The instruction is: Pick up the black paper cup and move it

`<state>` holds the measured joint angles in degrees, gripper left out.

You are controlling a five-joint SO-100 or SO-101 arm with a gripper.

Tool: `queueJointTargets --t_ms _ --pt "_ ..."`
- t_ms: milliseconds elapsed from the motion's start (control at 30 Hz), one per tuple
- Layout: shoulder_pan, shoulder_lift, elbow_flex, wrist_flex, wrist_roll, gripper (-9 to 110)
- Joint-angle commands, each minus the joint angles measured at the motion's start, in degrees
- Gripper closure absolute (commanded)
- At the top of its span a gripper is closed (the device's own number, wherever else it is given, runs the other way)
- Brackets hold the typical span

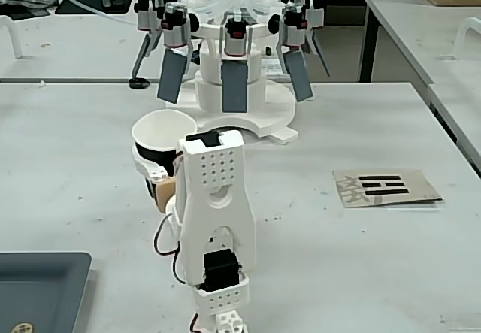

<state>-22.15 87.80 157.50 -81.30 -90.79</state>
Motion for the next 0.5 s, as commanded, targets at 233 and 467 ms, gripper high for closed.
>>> queueJointTargets --t_ms 233,467 --pt "1.05 10.28 6.15 -1.23 0.44 94" --pt "2.64 15.38 11.07 -1.23 0.44 94"
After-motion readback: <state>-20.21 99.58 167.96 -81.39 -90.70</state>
